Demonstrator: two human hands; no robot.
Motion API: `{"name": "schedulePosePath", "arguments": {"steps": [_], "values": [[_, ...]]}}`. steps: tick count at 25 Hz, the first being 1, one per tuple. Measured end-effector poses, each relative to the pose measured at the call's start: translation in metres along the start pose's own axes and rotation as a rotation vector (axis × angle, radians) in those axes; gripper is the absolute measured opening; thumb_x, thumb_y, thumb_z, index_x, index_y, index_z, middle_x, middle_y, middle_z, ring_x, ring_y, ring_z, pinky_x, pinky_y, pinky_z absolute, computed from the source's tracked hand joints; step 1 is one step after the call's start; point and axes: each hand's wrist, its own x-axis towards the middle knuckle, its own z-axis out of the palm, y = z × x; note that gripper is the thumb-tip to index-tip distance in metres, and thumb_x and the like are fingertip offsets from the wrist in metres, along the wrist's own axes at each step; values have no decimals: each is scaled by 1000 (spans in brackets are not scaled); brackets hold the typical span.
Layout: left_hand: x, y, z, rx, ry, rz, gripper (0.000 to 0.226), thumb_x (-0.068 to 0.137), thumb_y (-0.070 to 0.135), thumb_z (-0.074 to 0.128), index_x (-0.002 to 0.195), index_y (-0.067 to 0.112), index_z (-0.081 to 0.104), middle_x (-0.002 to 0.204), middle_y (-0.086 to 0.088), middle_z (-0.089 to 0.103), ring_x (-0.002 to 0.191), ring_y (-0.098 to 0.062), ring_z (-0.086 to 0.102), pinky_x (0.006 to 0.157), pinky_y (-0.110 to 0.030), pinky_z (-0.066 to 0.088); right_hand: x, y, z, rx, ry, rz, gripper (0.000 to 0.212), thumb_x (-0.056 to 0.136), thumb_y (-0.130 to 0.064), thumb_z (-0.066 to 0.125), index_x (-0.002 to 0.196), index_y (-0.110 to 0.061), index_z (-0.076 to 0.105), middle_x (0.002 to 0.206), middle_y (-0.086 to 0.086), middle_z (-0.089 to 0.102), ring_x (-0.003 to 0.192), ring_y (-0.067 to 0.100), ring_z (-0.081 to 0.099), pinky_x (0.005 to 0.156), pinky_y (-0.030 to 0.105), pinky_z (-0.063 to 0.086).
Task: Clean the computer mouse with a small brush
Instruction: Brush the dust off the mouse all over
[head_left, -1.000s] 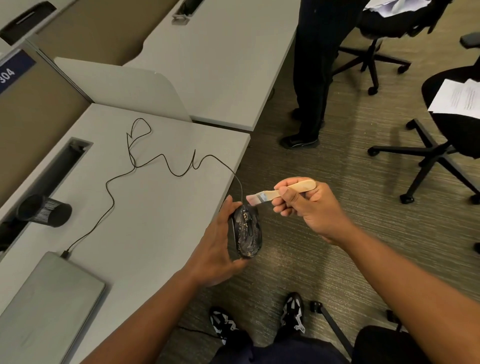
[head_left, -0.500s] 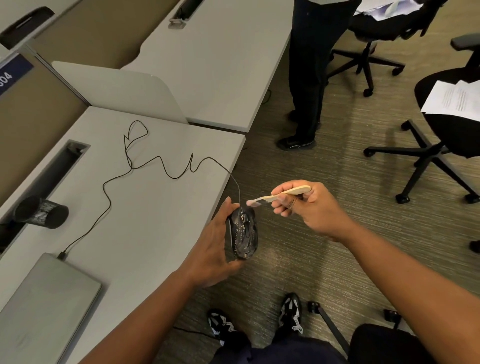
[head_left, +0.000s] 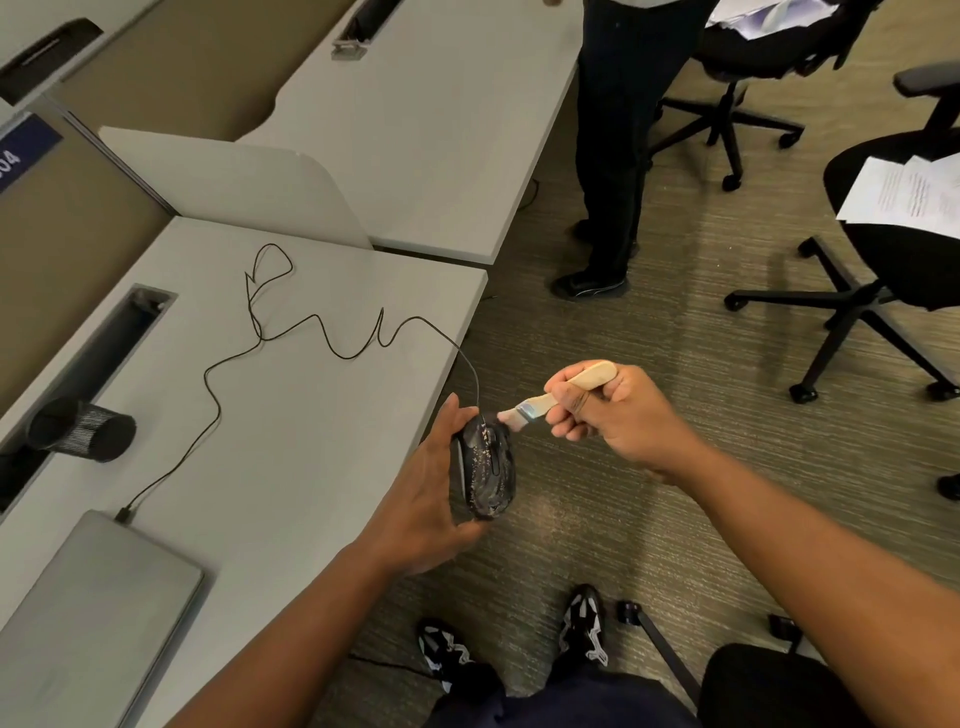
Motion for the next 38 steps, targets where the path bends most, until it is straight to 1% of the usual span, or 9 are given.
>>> {"name": "schedulePosePath", "arguments": {"steps": [4, 8, 13, 18, 22, 27, 33, 36, 38], "values": [[0, 1, 0, 0, -2, 4, 151, 73, 25, 97, 166, 43, -21, 169, 22, 23, 152, -10, 38, 118, -50, 46, -1, -2, 5, 27, 16, -45, 31, 93, -35, 70, 109, -9, 73, 87, 14, 79, 77, 22, 75, 66, 27, 60], [0, 2, 0, -10, 8, -1, 151, 73, 26, 97, 166, 42, -20, 169, 16, 27, 153, -12, 39, 118, -51, 46, -2, -1, 5, -107, 6, -41, 13, 103, -21, 64, 103, -12, 72, 79, 8, 78, 71, 21, 73, 64, 30, 57], [1, 7, -2, -46, 10, -7, 148, 71, 32, 95, 165, 46, -19, 168, 23, 25, 154, -11, 38, 118, -51, 47, -2, -4, 10, -45, 33, -83, 15, 104, -22, 63, 107, -11, 73, 83, 9, 78, 75, 21, 74, 66, 26, 59], [1, 8, -4, -72, 13, -28, 149, 70, 30, 95, 165, 47, -19, 166, 31, 23, 154, -6, 35, 118, -42, 47, -4, -3, 6, -112, 50, -90, 14, 105, -21, 63, 103, -14, 74, 80, 8, 78, 71, 18, 72, 64, 27, 58], [5, 9, -6, -69, 20, -28, 150, 69, 28, 96, 165, 47, -18, 167, 23, 27, 153, -6, 37, 117, -33, 44, -2, -4, 7, -102, 23, -95, 15, 104, -24, 64, 105, -15, 76, 81, 8, 78, 72, 19, 73, 65, 27, 58], [4, 16, -5, -79, -9, -27, 148, 69, 33, 93, 164, 50, -20, 166, 25, 26, 153, -3, 35, 119, -36, 44, -3, -3, 5, -50, 72, -122, 14, 104, -21, 63, 106, -13, 76, 82, 9, 79, 72, 17, 73, 64, 25, 58], [4, 19, -5, -75, -6, -27, 147, 68, 34, 90, 164, 50, -20, 165, 28, 27, 150, 1, 37, 119, -40, 46, -3, -4, 2, -103, 39, -102, 15, 105, -18, 62, 102, -13, 76, 79, 9, 78, 70, 18, 72, 64, 27, 58], [7, 18, -5, -64, -7, -18, 147, 69, 32, 92, 165, 48, -18, 165, 25, 28, 151, -4, 38, 119, -39, 45, -2, -4, 2, -85, 29, -122, 14, 104, -19, 64, 108, -11, 75, 82, 8, 78, 73, 18, 73, 65, 24, 58], [8, 17, -6, -56, -5, -11, 147, 69, 32, 92, 166, 47, -18, 165, 26, 27, 151, -4, 39, 117, -39, 47, -3, -2, -1, -126, 4, -100, 12, 103, -18, 64, 106, -13, 75, 80, 6, 78, 72, 17, 73, 65, 27, 58]]}}
